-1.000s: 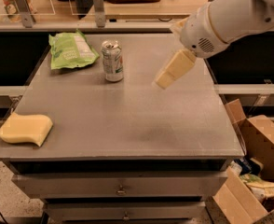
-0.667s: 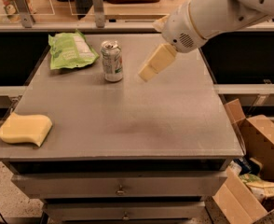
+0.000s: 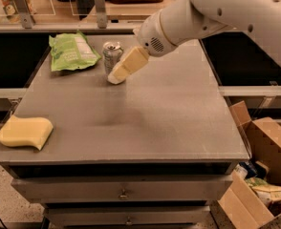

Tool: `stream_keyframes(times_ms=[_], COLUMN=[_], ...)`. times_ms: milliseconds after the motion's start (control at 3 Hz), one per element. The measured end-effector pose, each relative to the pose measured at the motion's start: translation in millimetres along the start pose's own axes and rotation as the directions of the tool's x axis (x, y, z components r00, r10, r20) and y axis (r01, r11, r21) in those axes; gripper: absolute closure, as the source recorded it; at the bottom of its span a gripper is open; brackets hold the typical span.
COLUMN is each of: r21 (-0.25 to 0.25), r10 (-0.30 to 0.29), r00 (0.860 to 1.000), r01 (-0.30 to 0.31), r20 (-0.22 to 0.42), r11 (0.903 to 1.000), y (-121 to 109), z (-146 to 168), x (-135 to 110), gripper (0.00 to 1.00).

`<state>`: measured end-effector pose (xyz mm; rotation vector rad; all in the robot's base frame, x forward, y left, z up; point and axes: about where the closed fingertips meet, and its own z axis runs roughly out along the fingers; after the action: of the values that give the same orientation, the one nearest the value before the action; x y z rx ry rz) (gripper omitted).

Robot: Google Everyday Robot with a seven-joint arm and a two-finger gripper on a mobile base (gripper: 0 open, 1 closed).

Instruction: Move 7up can near sponge

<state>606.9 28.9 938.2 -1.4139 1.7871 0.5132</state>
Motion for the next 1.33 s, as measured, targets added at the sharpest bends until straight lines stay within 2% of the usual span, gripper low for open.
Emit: stream_keyframes(times_ms=[333, 667, 1000, 1333], r21=[0.001, 0.0, 0.031, 0.087], r10=[0.05, 0.05, 0.056, 0.067], r00=[0.999, 0.999, 0.998, 0.997], r01=[-0.05, -0.05, -0.057, -0.069], r20=[0.002, 0.002, 0.015, 0.024], r11=[0.9987, 0.9987, 0.9979, 0.9938], y=[0.3, 0.4, -7.1, -24.2], z=[3.9, 4.0, 14.1, 34.4], x=[-2.1, -2.2, 2.8, 18.4], gripper=[0.0, 0.0, 0.0, 0.0])
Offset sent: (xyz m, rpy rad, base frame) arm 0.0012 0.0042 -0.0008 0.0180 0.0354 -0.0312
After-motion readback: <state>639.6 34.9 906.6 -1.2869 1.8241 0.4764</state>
